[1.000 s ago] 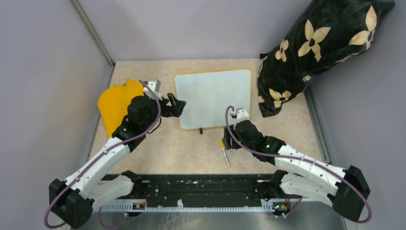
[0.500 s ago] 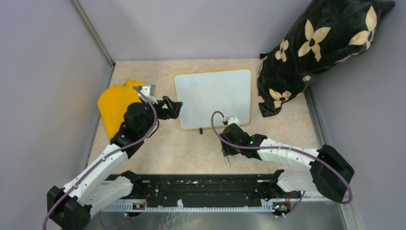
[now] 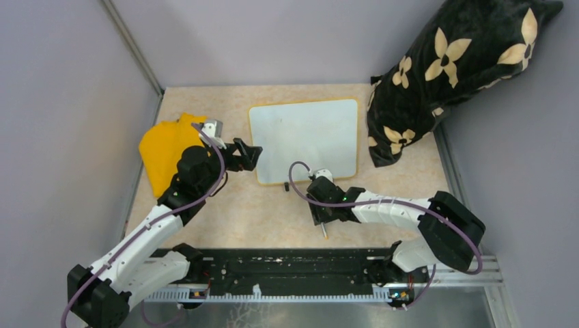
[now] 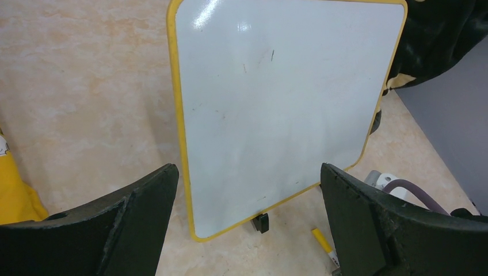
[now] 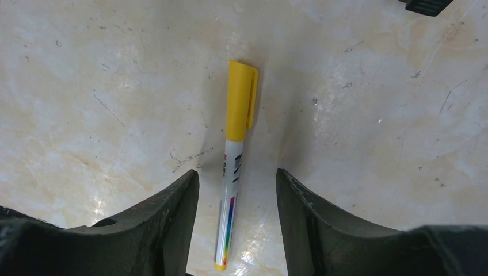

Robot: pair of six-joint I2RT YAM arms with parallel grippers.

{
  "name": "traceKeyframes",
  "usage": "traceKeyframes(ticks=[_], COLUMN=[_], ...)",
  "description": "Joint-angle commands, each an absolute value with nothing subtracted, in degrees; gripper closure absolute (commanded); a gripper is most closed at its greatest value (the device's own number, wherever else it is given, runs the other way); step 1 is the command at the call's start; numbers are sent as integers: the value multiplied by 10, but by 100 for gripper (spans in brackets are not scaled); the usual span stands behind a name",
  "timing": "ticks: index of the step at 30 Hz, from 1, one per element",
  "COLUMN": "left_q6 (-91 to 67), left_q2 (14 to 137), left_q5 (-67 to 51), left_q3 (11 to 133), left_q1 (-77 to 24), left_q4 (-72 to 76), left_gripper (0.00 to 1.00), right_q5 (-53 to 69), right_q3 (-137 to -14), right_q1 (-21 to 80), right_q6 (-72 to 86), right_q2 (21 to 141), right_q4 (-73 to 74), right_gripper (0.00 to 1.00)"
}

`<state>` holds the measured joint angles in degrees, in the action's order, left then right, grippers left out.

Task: Write a sentence on the whiteboard
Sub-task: Pick up the whiteboard marker at the center of the board.

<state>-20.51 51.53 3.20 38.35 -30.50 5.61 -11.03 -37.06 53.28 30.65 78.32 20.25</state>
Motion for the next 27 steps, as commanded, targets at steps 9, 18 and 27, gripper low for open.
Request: traceKeyframes(ticks=[9,18,27], left_q6=[-197,-199,-198], left_q2=[506,510,507], left_q5=[20,17,12], left_q3=[398,399,398], left_q1=[-306,-307,-306], left_q4=[67,65,66], left_gripper=[1,1,1], right_q5=[-167,-164,-170], right_q3=[-397,-396,-381], right_q1=[564,575,575], right_q6=[314,322,337], right_q2=[831,838,834], right_q4=[265,268,247], right_gripper=[57,73,100])
